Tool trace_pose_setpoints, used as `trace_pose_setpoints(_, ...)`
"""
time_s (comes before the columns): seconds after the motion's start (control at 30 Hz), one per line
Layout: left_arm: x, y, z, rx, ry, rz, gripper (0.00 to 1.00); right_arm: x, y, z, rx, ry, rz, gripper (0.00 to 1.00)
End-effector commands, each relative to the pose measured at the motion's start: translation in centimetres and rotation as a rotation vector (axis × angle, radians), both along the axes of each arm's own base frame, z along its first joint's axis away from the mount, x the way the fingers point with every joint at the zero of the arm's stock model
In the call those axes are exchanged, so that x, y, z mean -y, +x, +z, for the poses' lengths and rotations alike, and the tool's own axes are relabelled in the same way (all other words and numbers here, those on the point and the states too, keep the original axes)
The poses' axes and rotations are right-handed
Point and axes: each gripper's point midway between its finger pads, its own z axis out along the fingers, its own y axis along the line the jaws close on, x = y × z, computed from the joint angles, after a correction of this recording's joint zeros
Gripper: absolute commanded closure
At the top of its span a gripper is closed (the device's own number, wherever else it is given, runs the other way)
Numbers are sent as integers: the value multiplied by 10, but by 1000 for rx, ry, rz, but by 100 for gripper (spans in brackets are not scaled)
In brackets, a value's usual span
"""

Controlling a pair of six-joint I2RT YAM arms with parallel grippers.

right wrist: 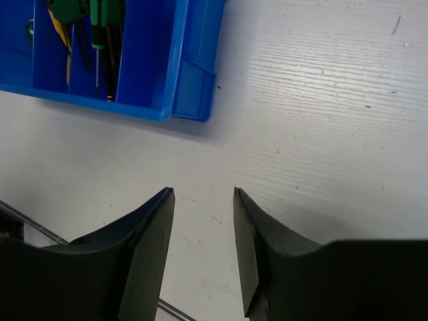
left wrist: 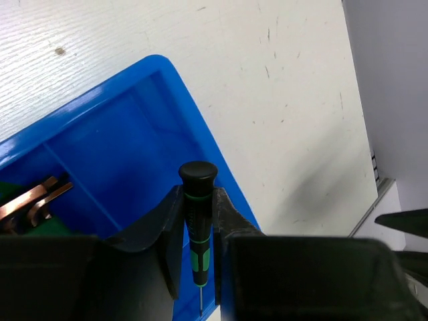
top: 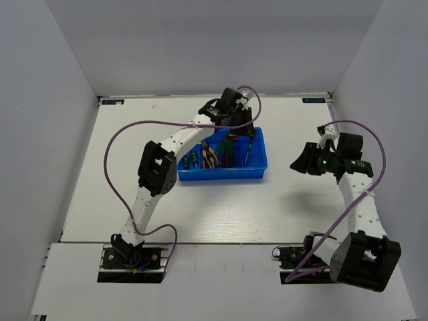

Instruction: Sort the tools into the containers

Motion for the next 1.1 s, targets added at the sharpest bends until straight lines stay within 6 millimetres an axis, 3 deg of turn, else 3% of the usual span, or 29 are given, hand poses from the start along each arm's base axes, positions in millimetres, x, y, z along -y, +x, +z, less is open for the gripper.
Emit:
trace_pose_setpoints(0.0,12,6,42,97,-79,63,100,3,3,-1,17,-12,-12,53)
trace_pose_setpoints(0.23,5,13,18,110,-16,179,100,1,2,0,14,-1,-3,53)
trace_pose_setpoints(0.33,9,11,21,111,-32,191,89,1,1,2,22,3,2,53)
trace_pose_setpoints(0.37,13,11,20,117,-29,192,78,-1,1,3,22,5,9,53)
trace_pose_setpoints(0.4,13,13,27,128,-33,200,52,0,1,1,18,5,5,53)
trace_pose_setpoints(0.47,16,9,20,119,-14,197,37,-1,1,4,25,8,11,53)
trace_pose_setpoints(0.5,16,9,23,118,-13,197,19,0,0,3,21,8,8,53)
trace_pose_setpoints(0.6,13,9,28,132,-5,200,0,-1,0,3,25,8,13,53)
trace_pose_setpoints(0.67,11,11,41,161,-13,203,0,-2,-1,4,24,12,16,53)
trace_pose_setpoints(0.73,12,2,76,211,-39,181,0,-2,-1,4,28,11,21,50)
trace_pose_setpoints(0.8,6,-3,112,303,-46,167,6,-1,-1,3,30,-1,22,36)
trace_pose_setpoints(0.83,3,-14,121,335,-30,149,22,1,0,3,32,-10,15,34)
trace_pose_setpoints(0.87,-15,-27,145,406,-3,157,37,2,0,2,34,-19,18,30)
trace_pose_setpoints(0.9,-29,-34,152,429,17,170,65,3,1,2,40,-30,12,30)
trace_pose_setpoints(0.93,-53,-42,122,404,110,200,100,7,2,2,45,-47,-2,23)
trace_pose_setpoints(0.97,-68,-51,120,413,131,211,100,8,2,2,44,-52,-12,16)
trace_pose_setpoints(1.0,-99,-63,163,503,78,242,100,12,4,4,58,-72,-26,9)
trace_pose_setpoints(1.03,-123,-78,122,480,162,245,99,16,5,5,63,-91,-57,9)
trace_pose_setpoints(1.07,-146,-83,124,523,191,272,80,20,7,8,73,-99,-85,9)
